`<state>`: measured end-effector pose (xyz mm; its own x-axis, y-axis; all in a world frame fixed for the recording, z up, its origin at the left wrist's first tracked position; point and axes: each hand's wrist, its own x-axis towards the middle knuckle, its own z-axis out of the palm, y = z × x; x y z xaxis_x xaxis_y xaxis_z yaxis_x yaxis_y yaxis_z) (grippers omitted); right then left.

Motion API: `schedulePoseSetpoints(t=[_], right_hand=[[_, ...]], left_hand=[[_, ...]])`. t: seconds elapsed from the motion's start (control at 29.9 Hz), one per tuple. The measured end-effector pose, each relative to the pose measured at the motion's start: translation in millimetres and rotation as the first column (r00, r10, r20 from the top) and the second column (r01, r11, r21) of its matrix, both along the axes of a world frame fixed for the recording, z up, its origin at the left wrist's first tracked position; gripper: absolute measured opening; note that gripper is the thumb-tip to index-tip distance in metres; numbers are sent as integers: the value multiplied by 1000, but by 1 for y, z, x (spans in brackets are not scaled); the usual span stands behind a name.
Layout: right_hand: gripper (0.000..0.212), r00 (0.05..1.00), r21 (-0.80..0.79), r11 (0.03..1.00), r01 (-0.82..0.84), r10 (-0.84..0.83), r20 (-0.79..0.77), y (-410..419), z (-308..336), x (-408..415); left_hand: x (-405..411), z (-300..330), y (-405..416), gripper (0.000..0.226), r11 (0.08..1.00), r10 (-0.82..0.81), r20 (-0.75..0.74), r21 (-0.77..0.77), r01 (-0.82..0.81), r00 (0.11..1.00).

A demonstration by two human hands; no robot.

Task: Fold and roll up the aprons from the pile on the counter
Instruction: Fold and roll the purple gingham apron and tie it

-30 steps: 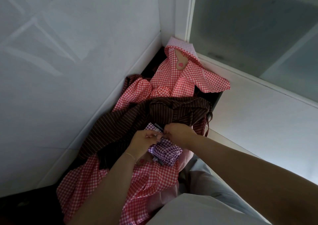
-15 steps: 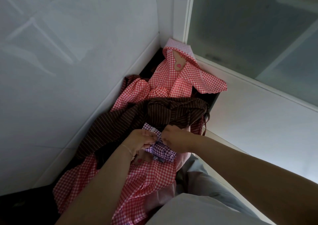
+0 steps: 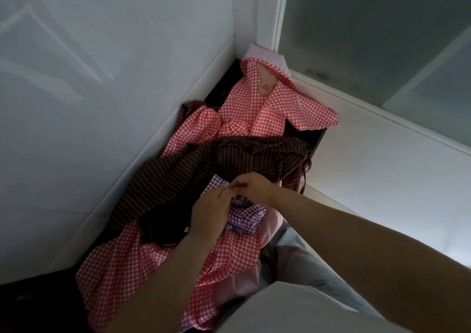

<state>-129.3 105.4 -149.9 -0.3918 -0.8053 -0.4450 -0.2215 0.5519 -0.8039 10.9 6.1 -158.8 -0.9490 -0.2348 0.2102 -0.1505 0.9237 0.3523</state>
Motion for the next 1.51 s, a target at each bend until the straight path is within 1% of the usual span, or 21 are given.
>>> schedulePoseSetpoints(t=[0.1, 0.3, 0.37, 0.44, 0.5, 0.57, 0.64, 0.7, 0.74, 0.8, 0.9, 0.97, 1.04, 1.1, 1.21, 1.27, 1.31, 1.37, 1.41, 1.44, 1.51], right_hand=[[23, 997, 22, 1000, 12, -13, 71, -2, -2, -2], [23, 987, 94, 995, -10, -5, 158, -5, 2, -14], [26, 992, 148, 986, -72, 56, 111, -7, 4, -16], [27, 983, 154, 974, -164, 174, -56, -11, 5, -12], [22, 898, 133, 949, -284, 312, -310, -9, 1, -6], [20, 720, 153, 908, -390, 404, -565, -2, -2, -9], [19, 575, 173, 881, -441, 425, -699, 10, -4, -21], [17, 464, 247, 829, -502, 499, -732, 17, -5, -27], [21, 457, 301, 805, -511, 551, -698, 18, -6, -28], [28, 530, 360, 809, -465, 580, -619, 16, -3, -25], [32, 786, 346, 897, -274, 417, -457, 5, 10, -15], [49, 896, 325, 923, -207, 313, -317, -1, 17, -3], [80, 890, 410, 875, -258, 381, -252, -4, 21, 12], [104, 861, 478, 831, -286, 442, -253, -5, 22, 26], [107, 864, 449, 868, -211, 381, -329, -4, 16, 36], [97, 921, 364, 917, -163, 274, -276, -2, 18, 27], [94, 966, 313, 940, -138, 198, -168, 0, 19, 18], [90, 990, 197, 980, -19, -9, 142, 5, 32, -2], [84, 952, 140, 987, 76, -114, 285, 8, 45, -12], [74, 883, 93, 981, 169, -193, 427, 12, 56, -20], [49, 670, 20, 950, 311, -234, 705, 16, 81, -32]], left_hand=[[4, -8, 2, 26, 999, 44, -55, 1, -44, 998], [2, -15, 0, 11, 993, 72, -136, 104, -58, 988], [1, -14, -2, 8, 993, 74, -147, 105, -59, 986], [1, -14, -4, 13, 992, 85, -127, 108, -71, 988], [1, -14, -5, 21, 984, 121, -88, 139, -108, 989], [6, -14, -6, 24, 959, 207, -61, 212, -190, 976], [15, -15, -7, 21, 927, 269, -31, 278, -250, 963], [22, -18, -5, 12, 921, 268, 8, 290, -259, 963], [21, -17, -4, 10, 914, 268, 47, 304, -269, 962], [16, -9, 0, 13, 861, 315, 167, 364, -356, 934], [7, 5, 1, 14, 729, 388, 342, 454, -512, 856], [3, 6, -5, 15, 615, 388, 420, 545, -570, 821], [0, 8, -9, 15, 488, 388, 420, 661, -570, 820], [-8, 15, -10, 16, 427, 374, 407, 722, -545, 833], [-19, 32, -5, 13, 528, 304, 376, 698, -483, 875], [-22, 44, -6, 5, 607, 388, 239, 660, -442, 890], [-23, 49, -10, 7, 645, 488, 114, 622, -445, 866], [-22, 65, -22, 15, 656, 668, -126, 566, -499, 734], [-21, 77, -28, 17, 639, 715, -197, 575, -511, 671], [-22, 85, -33, 16, 630, 727, -219, 591, -505, 651], [-25, 99, -37, 11, 654, 674, -180, 597, -465, 717]])
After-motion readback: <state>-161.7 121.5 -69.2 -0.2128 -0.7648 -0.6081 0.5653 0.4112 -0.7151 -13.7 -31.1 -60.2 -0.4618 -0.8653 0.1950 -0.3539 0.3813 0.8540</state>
